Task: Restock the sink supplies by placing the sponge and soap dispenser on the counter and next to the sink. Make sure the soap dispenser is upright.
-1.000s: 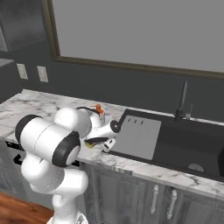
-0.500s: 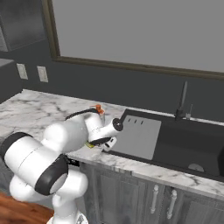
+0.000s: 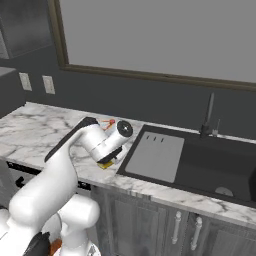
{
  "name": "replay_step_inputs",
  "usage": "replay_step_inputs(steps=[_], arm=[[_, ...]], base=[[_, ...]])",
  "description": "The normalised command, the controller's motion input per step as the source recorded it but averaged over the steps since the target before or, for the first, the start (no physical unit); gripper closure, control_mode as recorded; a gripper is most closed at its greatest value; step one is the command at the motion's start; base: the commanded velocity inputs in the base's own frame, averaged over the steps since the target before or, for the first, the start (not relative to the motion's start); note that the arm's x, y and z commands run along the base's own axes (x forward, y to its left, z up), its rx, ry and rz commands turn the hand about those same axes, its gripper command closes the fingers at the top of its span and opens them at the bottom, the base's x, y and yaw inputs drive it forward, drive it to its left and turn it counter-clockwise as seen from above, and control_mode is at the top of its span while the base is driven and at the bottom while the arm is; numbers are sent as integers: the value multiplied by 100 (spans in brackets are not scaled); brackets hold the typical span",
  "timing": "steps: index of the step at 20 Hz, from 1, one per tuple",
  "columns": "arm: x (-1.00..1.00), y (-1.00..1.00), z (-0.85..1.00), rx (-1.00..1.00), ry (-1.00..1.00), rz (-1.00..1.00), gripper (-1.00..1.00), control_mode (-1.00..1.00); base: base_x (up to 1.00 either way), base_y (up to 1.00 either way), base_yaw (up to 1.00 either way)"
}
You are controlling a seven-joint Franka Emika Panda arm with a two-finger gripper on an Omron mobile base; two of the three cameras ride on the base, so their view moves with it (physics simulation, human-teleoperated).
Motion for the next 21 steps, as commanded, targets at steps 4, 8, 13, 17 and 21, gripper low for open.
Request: replay_step_inputs(steps=[4,8,13,17,21], arm=[[-35,4,54,0,0,-6,-100,-100],[-32,2,26,-2,1,-2,-100,-100],[-31,7,2,-4,0,-1,-100,-100],[-27,1,0,-1,-1,0,-100,-100],[-20,1,0,-2,0,0,-100,-100]], base=[[0,0,0],[0,0,0],[0,0,0],[0,0,0],[0,0,0]])
